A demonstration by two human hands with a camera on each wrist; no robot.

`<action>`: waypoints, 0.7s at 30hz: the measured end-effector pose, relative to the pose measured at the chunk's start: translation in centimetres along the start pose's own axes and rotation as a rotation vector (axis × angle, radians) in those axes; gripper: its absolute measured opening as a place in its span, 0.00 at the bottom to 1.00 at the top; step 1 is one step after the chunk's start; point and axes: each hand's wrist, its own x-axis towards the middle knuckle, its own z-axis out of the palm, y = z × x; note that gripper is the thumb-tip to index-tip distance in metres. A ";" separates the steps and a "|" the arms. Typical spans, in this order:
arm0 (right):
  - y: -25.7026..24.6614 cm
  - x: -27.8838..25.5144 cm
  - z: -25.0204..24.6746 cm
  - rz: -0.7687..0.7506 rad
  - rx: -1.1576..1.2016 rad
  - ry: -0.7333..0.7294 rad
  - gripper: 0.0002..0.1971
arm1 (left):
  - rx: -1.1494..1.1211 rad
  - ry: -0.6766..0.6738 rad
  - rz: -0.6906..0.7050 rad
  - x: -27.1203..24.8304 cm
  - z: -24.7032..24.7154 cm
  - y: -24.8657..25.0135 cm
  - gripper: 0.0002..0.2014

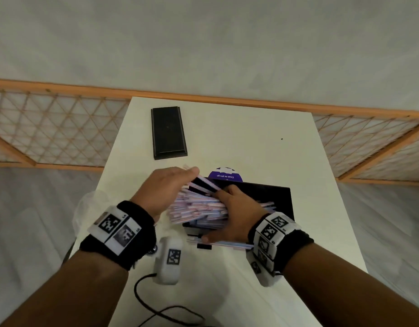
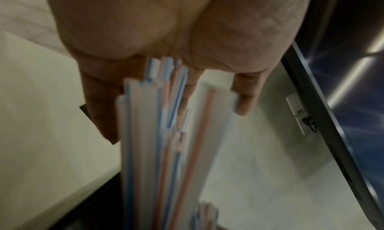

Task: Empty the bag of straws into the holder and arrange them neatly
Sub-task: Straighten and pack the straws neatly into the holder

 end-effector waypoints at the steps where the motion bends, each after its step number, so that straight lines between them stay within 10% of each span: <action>1: -0.1 0.0 0.1 -0.006 0.016 0.013 0.58 | 0.065 0.015 0.046 -0.1 0.2 -0.3 0.18; 14: -0.5 0.7 0.3 0.011 -0.049 -0.037 0.56 | 0.204 0.221 -0.030 0.6 0.8 -0.9 0.21; 21: -0.7 0.5 0.2 -0.031 -0.031 -0.002 0.56 | 0.493 0.121 0.154 1.1 0.1 -0.2 0.03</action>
